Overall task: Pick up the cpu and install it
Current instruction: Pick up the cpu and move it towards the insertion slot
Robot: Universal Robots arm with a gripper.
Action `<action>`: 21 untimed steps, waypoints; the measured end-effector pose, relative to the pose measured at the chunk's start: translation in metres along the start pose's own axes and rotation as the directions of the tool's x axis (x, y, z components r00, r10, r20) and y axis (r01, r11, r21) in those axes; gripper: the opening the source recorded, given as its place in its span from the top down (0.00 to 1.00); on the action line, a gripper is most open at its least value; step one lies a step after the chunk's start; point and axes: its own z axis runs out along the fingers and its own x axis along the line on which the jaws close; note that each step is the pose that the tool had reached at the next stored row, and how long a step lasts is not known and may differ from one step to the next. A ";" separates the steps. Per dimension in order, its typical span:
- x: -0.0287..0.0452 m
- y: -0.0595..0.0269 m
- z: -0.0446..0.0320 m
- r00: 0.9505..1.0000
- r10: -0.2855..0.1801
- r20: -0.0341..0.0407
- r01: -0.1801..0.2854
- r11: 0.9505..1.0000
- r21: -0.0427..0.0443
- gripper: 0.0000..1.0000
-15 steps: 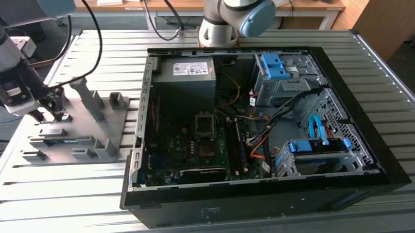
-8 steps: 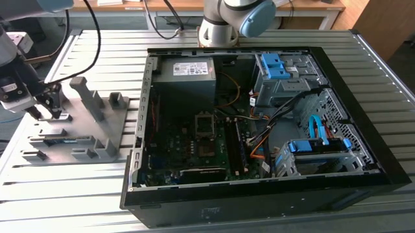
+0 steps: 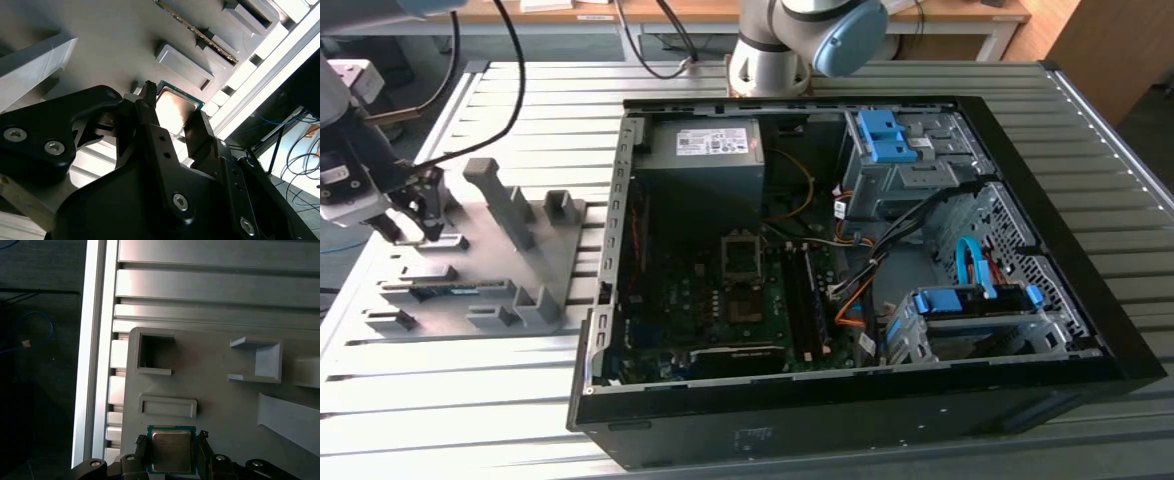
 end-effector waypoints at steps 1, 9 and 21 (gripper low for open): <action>0.0000 0.0000 -0.0007 1.000 0.000 0.000 0.000 1.000 0.000 0.53; 0.0002 0.0001 -0.0066 1.000 0.000 0.000 0.000 1.000 0.000 0.53; 0.0006 0.0003 -0.0168 1.000 0.000 0.000 0.000 1.000 0.000 0.53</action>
